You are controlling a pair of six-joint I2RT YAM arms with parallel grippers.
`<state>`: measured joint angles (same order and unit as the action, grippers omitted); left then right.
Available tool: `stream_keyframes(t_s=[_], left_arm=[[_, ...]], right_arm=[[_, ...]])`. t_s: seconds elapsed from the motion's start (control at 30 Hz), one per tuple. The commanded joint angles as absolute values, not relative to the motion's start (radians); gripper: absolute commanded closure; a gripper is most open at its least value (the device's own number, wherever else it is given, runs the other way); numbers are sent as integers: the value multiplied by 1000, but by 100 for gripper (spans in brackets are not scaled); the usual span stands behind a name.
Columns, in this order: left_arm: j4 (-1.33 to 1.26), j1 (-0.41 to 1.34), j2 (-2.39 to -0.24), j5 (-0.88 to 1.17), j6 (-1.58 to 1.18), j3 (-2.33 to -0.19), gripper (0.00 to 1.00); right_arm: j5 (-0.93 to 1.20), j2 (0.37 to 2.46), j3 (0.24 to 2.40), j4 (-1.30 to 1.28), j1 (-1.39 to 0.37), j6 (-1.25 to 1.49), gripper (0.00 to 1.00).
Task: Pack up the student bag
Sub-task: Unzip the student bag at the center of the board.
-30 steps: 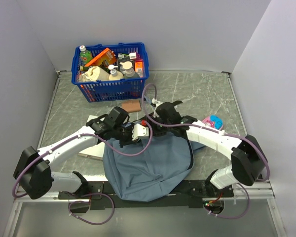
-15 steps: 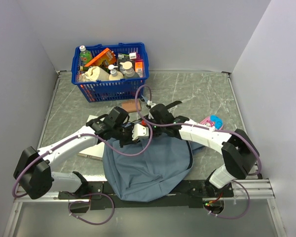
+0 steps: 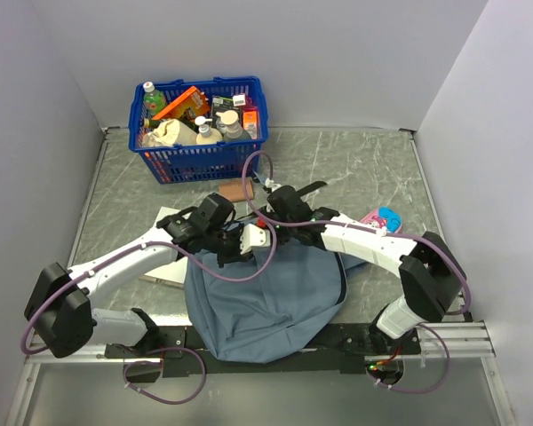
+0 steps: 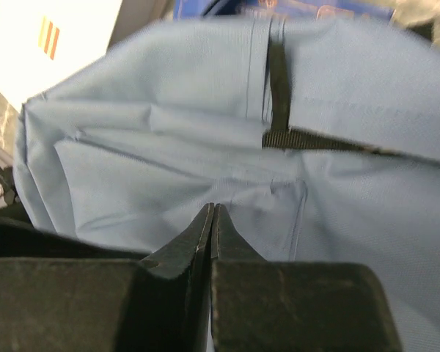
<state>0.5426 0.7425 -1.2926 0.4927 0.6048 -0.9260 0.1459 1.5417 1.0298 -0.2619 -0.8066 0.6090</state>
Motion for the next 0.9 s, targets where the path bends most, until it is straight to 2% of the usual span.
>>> stream_keyframes(t_s=[0.0, 0.33, 0.37, 0.47, 0.5, 0.57, 0.7, 0.87], left_arm=[[578, 805, -1275, 584, 532, -954, 99], [615, 876, -1278, 583, 482, -988, 99], [615, 876, -1275, 569, 486, -982, 99], [603, 876, -1266, 535, 500, -951, 99], [598, 876, -1266, 531, 500, -942, 99], [592, 876, -1262, 528, 503, -937, 99], [595, 876, -1272, 514, 515, -943, 99], [597, 876, -1279, 508, 517, -959, 99]], right_arm=[[39, 1554, 1118, -247, -802, 620, 100], [24, 1565, 1146, -288, -790, 612, 100], [34, 1557, 1144, -319, -790, 592, 89], [25, 1519, 1126, -412, -804, 565, 42], [17, 1505, 1114, -425, -814, 561, 38], [18, 1456, 1076, -437, -821, 571, 33], [5, 1436, 1065, -472, -848, 591, 33], [3, 1528, 1143, -505, -894, 610, 34]])
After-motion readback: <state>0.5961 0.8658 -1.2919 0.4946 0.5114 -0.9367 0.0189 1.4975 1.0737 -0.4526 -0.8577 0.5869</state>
